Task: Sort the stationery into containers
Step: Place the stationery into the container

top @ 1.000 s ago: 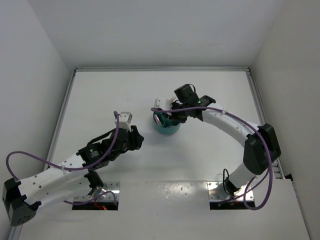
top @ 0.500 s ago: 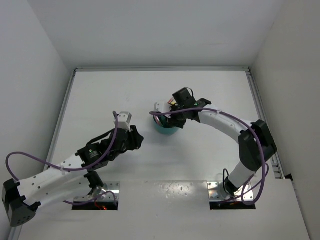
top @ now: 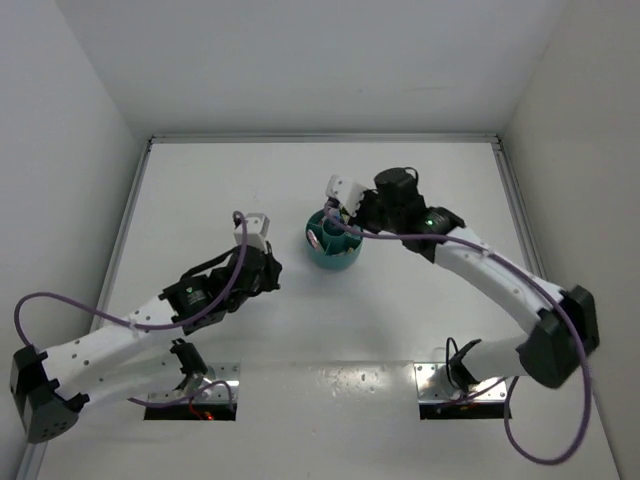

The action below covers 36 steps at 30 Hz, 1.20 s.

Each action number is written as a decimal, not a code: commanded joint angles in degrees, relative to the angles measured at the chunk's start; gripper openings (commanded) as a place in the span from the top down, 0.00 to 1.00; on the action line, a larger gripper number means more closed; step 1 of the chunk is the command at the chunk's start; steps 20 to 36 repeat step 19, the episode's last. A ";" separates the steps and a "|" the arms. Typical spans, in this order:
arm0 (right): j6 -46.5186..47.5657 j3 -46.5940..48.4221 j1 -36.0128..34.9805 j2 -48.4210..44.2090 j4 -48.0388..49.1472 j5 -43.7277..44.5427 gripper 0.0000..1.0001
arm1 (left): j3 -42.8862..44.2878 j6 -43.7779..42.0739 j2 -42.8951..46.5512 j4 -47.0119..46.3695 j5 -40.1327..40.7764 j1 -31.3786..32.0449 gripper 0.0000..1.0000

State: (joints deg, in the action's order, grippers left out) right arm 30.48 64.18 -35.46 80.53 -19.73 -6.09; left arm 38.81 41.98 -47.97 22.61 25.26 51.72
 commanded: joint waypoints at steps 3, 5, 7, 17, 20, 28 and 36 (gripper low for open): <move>-12.10 -10.99 1.97 -12.23 21.47 28.47 0.45 | 15.92 -8.30 -16.16 3.13 -1.26 -3.82 1.00; -15.42 -12.84 4.07 -11.46 22.44 38.45 0.09 | 23.90 -12.86 -24.58 8.39 -1.26 -6.01 0.47; -19.74 -14.34 5.83 -9.96 24.36 46.21 0.00 | 28.67 -15.49 -30.55 10.85 -2.13 -8.29 0.01; -26.70 -24.18 10.77 -10.29 28.62 57.71 0.01 | 44.88 -21.58 -46.62 13.89 -1.87 -13.75 0.00; -27.40 -24.19 10.77 -12.67 26.34 53.58 0.00 | 40.22 -21.59 -40.93 10.71 -2.58 -15.94 0.00; -27.40 -24.19 10.77 -12.67 26.34 53.58 0.00 | 40.22 -21.59 -40.93 10.71 -2.58 -15.94 0.00; -27.40 -24.19 10.77 -12.67 26.34 53.58 0.00 | 40.22 -21.59 -40.93 10.71 -2.58 -15.94 0.00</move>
